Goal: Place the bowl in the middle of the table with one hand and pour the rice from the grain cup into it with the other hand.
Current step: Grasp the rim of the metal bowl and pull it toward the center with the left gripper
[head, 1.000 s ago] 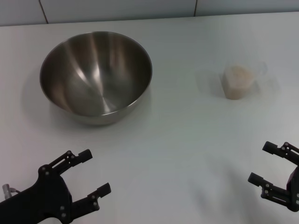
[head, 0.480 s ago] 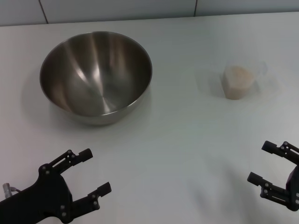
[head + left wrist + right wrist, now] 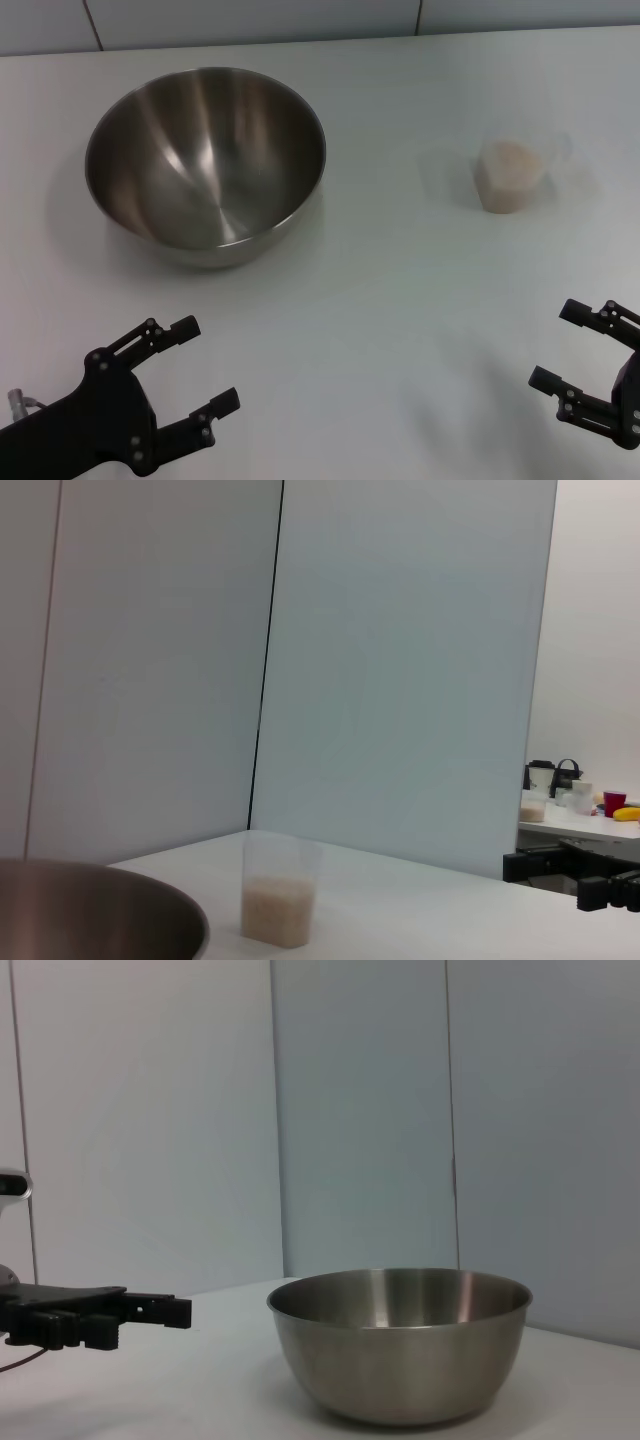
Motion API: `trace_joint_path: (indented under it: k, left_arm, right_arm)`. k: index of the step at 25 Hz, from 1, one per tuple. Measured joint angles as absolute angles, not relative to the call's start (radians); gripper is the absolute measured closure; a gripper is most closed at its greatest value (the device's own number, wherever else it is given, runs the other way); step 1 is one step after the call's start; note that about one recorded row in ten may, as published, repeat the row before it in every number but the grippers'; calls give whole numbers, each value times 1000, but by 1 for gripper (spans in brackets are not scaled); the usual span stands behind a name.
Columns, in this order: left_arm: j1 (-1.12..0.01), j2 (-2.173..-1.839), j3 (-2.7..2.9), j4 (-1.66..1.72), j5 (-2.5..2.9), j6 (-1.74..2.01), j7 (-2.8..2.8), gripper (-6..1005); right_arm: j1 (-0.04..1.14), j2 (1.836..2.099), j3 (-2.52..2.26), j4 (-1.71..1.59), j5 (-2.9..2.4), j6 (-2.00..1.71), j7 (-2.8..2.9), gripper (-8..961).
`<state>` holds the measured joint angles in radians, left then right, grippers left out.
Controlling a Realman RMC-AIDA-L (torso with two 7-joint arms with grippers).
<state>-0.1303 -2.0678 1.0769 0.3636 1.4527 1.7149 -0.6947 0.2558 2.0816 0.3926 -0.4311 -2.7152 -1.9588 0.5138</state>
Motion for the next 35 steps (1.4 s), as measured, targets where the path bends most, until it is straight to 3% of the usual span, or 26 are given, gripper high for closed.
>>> trace_joint_path:
  k: [35]
  left_arm:
    - [-135,-2068,1077,363,1453,1715,-696,172]
  right_arm:
    - [256,2082,393,-428,-2715,-1959,497,170]
